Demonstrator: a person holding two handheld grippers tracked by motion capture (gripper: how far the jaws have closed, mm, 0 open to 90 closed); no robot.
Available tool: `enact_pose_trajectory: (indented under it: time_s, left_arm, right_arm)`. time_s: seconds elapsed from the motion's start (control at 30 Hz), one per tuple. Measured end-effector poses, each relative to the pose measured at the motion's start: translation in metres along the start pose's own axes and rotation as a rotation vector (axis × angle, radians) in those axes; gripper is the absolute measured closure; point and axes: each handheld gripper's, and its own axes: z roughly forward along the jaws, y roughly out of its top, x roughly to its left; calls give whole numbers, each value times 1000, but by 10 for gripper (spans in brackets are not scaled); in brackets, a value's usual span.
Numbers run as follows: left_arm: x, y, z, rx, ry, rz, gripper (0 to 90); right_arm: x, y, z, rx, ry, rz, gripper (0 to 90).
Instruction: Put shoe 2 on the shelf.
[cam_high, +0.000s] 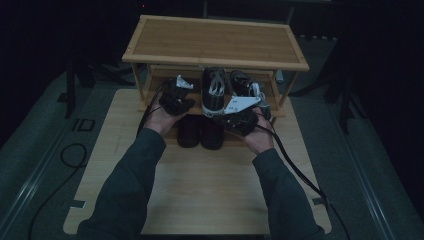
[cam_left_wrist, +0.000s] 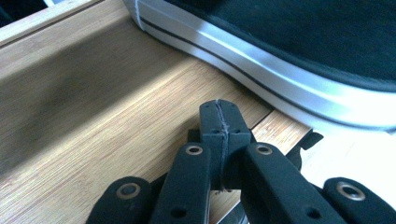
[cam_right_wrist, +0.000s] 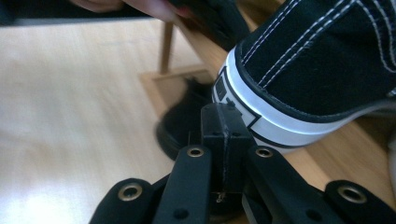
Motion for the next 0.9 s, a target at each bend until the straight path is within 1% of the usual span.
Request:
enact_pose_trajectory:
  time_s: [0.03,0.07,0.13,0.43,0.63,0.73,0.9]
  left_arm:
    - [0,0,0,1,0,0,900]
    - [0,0,0,1,0,1,900]
    - [1,0,0,-2,-10,-6,900]
    - [0,0,0,-2,-7,-5,900]
    - [1,0,0,-2,-10,-6,900]
    - [1,0,0,-2,-11,-6,900]
    - [2,-1,0,-5,-17,-15,900]
  right_arm:
    - [-2,-1,1,7,-9,9,900]
    - [-2,-2,2,12,0,19,900]
    - [-1,-3,4,12,-5,17,900]
    - [-2,0,5,-1,-8,23,900]
    - [-1,0,8,6,-1,24,900]
    - [-1,-1,8,6,3,32,900]
    - [-2,-2,4,20,-14,35,900]
